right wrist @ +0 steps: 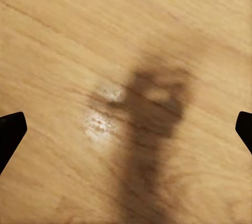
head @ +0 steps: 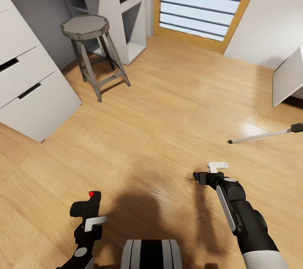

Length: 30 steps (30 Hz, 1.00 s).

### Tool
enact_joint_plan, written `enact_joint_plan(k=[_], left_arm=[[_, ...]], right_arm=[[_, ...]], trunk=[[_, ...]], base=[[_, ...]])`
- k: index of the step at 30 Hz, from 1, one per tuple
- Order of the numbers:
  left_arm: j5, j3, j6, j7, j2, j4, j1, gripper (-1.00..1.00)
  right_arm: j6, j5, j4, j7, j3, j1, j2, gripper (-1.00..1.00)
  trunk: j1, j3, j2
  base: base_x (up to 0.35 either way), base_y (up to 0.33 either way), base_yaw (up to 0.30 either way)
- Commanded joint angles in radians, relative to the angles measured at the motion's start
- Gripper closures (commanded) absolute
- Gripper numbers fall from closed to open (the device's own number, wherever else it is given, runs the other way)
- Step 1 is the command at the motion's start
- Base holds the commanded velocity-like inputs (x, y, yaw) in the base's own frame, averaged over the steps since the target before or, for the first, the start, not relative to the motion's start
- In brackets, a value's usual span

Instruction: Attach the digital camera to the camera tripod in the bedroom.

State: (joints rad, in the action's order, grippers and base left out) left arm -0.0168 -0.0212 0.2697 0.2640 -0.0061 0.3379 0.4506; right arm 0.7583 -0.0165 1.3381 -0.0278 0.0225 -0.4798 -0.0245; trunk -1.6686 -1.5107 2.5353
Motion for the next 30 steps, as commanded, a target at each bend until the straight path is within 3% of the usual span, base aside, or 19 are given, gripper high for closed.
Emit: enact_joint_plan(k=[1,2,3,4,22,25,30], left_arm=[[0.003,-0.002,0.002,0.006,0.0,0.002,0.0,1.0],[0.003,-0.001,0.003,0.006,0.0,0.007,0.0,1.0],[0.001,-0.002,-0.125,0.023,-0.005,0.427,0.0,1.0],[0.001,-0.003,-0.156,0.023,-0.008,0.465,0.0,1.0],[0.0,-0.005,-0.425,0.02,-0.054,0.819,0.0,1.0],[0.002,-0.006,-0.541,0.02,-0.095,0.918,0.0,1.0],[0.001,-0.017,-0.654,0.016,-0.124,1.002,0.0,1.0]], right_arm=[[0.005,-0.002,0.001,-0.003,0.0,0.0,0.0,-1.0],[0.005,-0.002,0.001,-0.003,0.0,0.0,0.0,-1.0],[0.004,0.004,0.001,-0.01,0.0,0.0,0.0,-1.0],[0.005,0.004,0.001,-0.011,0.0,0.0,0.0,-1.0],[0.007,0.007,0.001,-0.014,0.0,0.0,0.0,-1.0],[0.01,0.007,0.001,-0.015,0.0,0.0,0.0,-1.0],[0.014,0.008,0.001,-0.015,0.0,0.0,0.0,-1.0]], trunk=[[0.0,-0.001,0.0],[0.0,-0.001,0.0],[0.0,-0.001,0.0],[0.0,-0.001,0.0],[0.0,-0.001,0.0],[0.0,-0.001,0.0],[0.0,-0.001,0.0]], base=[[0.0,0.0,0.0],[0.0,0.0,0.0],[0.0,0.0,0.0],[0.0,0.0,0.0],[0.0,0.0,0.0],[0.0,0.0,0.0],[0.0,0.0,0.0]])
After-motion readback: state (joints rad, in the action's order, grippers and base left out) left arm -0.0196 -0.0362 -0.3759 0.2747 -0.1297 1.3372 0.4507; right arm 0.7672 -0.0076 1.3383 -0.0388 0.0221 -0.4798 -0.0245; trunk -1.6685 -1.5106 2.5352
